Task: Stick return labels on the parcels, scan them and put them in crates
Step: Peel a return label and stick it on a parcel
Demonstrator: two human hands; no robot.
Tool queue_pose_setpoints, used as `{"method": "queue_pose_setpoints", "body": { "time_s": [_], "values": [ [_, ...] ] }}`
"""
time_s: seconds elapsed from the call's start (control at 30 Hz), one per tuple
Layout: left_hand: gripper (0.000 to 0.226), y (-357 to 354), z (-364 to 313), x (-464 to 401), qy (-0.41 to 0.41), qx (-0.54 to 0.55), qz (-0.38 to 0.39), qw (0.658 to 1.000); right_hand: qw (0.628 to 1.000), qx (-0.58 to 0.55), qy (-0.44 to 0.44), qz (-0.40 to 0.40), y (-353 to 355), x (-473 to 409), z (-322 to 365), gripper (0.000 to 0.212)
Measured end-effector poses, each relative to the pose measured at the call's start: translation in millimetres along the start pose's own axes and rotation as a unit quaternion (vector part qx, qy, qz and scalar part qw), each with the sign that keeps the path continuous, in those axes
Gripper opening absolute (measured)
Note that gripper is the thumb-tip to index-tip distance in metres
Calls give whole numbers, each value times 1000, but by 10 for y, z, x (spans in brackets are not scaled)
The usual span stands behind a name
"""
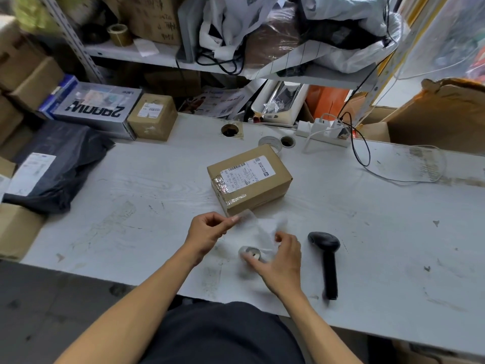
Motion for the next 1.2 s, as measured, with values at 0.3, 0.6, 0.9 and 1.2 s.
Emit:
{"method": "queue_pose_setpoints", "body": {
  "time_s": [0.3, 0.6, 0.9, 1.2],
  "values": [
    [47, -192, -59, -36, -9, -120, 122, 985, 871, -379, -11, 312, 176, -293, 688, 45],
    [15, -39, -307, -206, 11, -51, 79, 995, 870, -390, 9, 301, 365, -822, 948, 40],
    [24, 185, -325, -361, 6, -44, -76, 996, 988, -105, 93, 69, 508, -1368, 1021, 68],
    [61, -92, -377, -475, 56, 12, -5, 998, 994, 22, -70, 80, 636, -1593, 666, 83]
  ]
}}
Point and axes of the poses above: each hand's wrist, its own x-axis away from the middle knuckle, its own y-axis out of the back of the hand, z = x × y, the point moved 8 cm from there along -x, towards the middle knuckle, and after that the axes turned 10 degrees about x, right-handed, at the moved point
